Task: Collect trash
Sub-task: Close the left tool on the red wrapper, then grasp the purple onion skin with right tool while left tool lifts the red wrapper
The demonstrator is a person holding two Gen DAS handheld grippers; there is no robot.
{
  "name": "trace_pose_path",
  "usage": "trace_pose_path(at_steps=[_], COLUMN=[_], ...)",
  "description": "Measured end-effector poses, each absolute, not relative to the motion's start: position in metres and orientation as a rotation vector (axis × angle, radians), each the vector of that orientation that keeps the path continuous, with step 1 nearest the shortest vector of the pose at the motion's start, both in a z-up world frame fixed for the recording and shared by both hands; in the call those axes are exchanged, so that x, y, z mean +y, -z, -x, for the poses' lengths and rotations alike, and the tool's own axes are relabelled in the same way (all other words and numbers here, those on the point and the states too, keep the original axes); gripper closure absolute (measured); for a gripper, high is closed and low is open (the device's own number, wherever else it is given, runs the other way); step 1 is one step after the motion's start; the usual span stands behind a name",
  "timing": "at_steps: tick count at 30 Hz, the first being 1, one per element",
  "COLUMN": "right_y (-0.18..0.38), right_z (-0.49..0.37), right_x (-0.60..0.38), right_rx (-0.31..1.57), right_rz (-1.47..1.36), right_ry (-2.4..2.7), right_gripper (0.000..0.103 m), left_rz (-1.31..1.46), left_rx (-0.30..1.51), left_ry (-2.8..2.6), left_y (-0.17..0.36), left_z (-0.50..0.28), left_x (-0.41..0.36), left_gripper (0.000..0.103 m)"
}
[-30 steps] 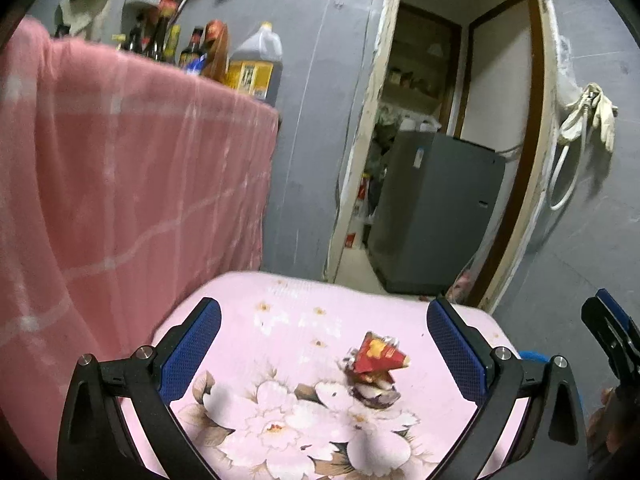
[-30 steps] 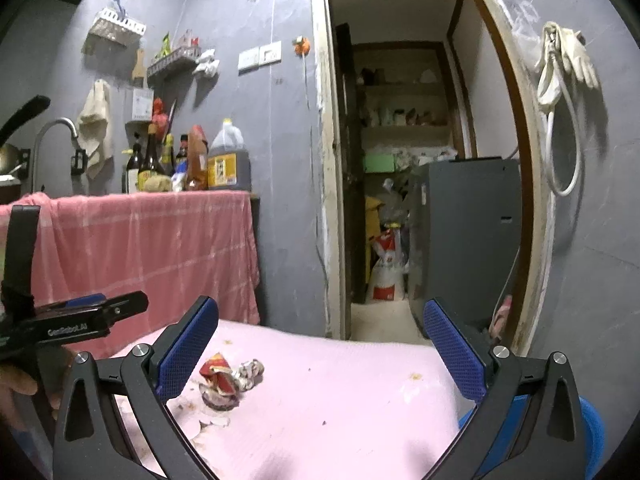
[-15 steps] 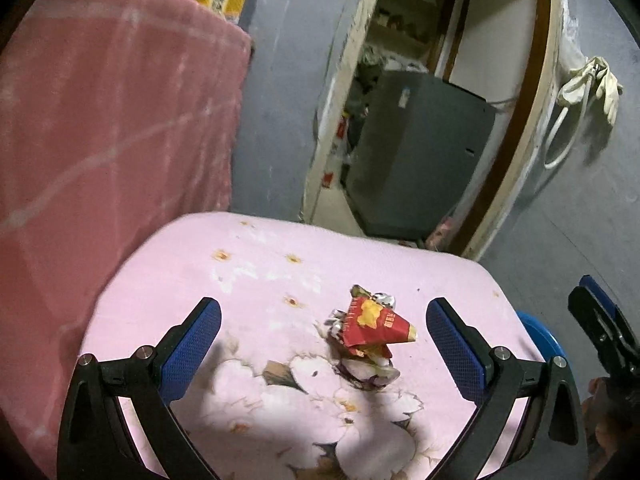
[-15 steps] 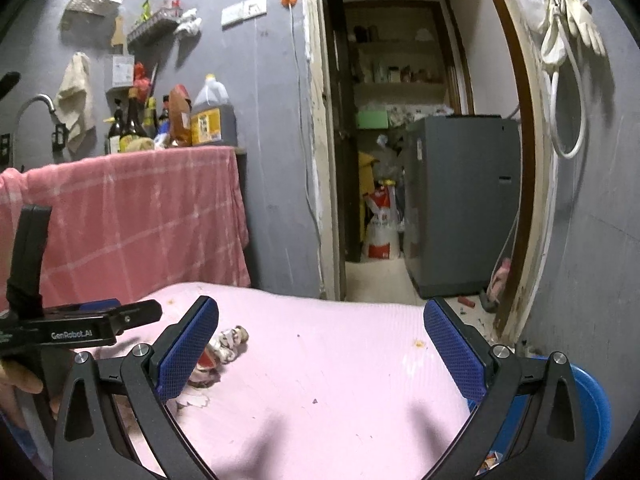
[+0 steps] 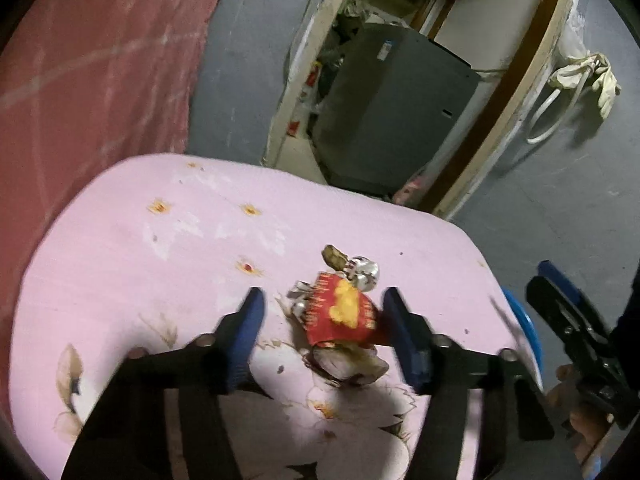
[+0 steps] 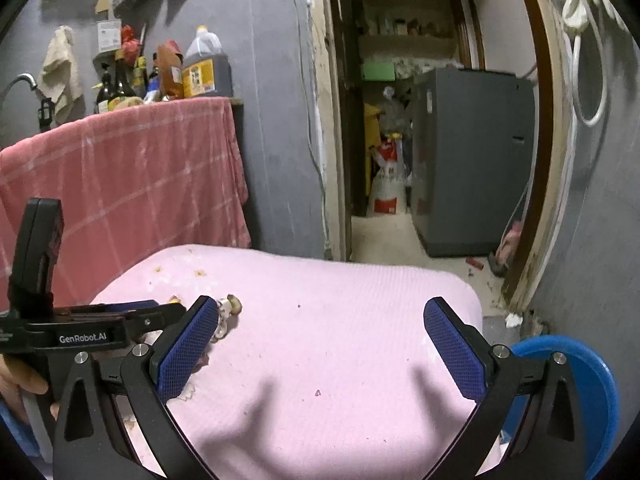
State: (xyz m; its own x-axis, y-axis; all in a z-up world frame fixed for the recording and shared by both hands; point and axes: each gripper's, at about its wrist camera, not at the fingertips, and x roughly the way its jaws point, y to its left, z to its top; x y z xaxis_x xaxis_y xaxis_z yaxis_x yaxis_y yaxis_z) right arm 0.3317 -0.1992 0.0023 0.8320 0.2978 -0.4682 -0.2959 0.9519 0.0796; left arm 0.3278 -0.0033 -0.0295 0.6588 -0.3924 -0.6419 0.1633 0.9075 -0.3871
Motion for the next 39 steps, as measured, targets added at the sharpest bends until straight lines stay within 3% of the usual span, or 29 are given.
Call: trace_pose_path(at_steps=[2,6,21,29,39], right_y=[0.001,0.006,0.030,0.037,0.048], right_z=[-0.337,-0.346,-0.342,-0.340,-0.350], right_x=[-0.201,-0.199,-0.157,-0.121,-0.100], right_rx=[0.528,0.591,0.738,0.787,0.877], right_rz=[-0.017,-0.029,0.002,0.108,0.132], right_ry=[-0.318,-0.342,-0.531,-0.600,-0.653], right_gripper=[0.000,0.000,0.004,0.018,0.046], left_rz=[0.320,0.334,0.356,0.362,0.349], left_rx=[0.803,0.798,0.790,0.763,0.748], left_ry=[0.335,0.341,0.257,0.214,0.227], left_y=[0.030,0.027,0.024,0.023,0.029], left_z=[-0.330,-0.328,-0.308,-0.292,-0.281], left_x=[-0.004,0.001,0.030,0.048,0.048], left_gripper=[0.069,0.080,0.084,0.084,0.085])
